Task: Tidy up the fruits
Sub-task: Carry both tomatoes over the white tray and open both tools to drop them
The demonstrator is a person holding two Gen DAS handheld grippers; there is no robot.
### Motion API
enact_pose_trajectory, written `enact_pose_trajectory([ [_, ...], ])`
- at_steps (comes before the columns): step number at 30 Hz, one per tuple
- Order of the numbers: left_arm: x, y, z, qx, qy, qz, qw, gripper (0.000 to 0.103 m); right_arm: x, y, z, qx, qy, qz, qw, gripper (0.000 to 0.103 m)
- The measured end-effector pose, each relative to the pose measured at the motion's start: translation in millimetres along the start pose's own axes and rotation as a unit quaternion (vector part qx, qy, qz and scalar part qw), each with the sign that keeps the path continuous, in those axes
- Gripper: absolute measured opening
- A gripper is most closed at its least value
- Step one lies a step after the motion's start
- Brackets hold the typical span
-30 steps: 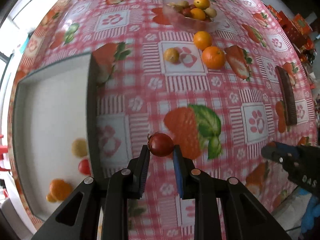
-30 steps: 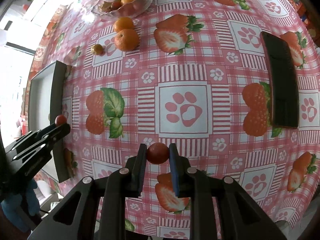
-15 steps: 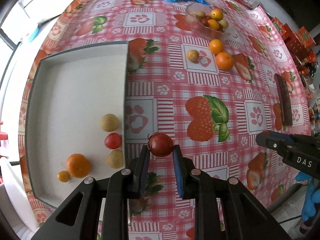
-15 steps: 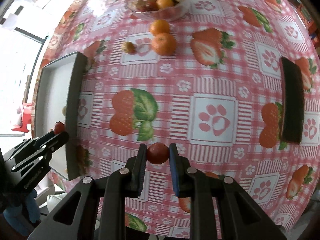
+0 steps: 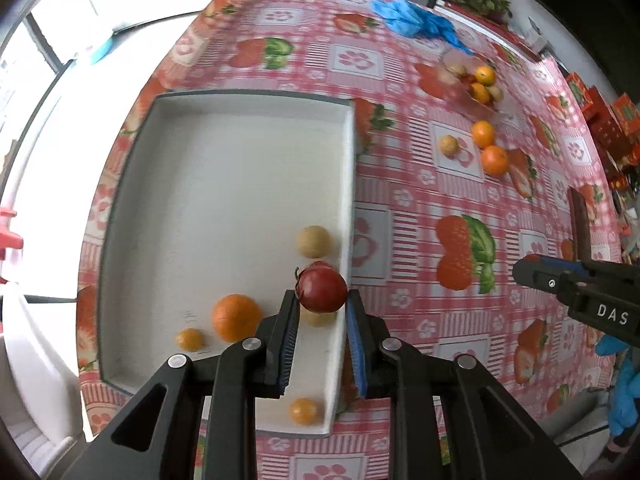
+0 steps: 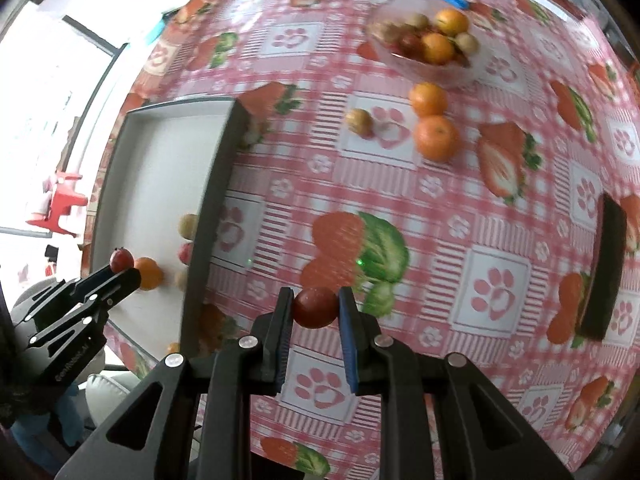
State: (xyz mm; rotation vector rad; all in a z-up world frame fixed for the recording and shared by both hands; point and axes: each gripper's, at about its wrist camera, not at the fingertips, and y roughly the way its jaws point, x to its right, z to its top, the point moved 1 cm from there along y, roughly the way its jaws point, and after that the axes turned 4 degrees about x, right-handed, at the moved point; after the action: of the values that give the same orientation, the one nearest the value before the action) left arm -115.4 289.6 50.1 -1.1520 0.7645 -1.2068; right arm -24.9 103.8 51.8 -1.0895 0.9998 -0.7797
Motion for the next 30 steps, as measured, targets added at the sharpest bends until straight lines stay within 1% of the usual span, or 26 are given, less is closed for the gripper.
enact_pose_trajectory([
  [12, -48.4, -5.9, -3.3, 0.01, -0.046, 0.018, 0.9987, 0.025, -59.8, 7.7, 20.5, 0.001, -0.055, 0.019, 0.998, 0.024],
  [22, -71.5, -4.9, -4.8, 0.013, -0.067, 0.028, 0.9973, 0.025, -103.2, 16.9, 37.5, -0.002, -0.092, 0.037, 0.995, 0.024],
  [30, -82.6, 0.4, -6.4, 0.008, -0.077, 0.034, 0.9965, 0.025, -124.5, 28.4, 44.0, -0.013, -0.1, 0.056, 0.993, 0.024],
])
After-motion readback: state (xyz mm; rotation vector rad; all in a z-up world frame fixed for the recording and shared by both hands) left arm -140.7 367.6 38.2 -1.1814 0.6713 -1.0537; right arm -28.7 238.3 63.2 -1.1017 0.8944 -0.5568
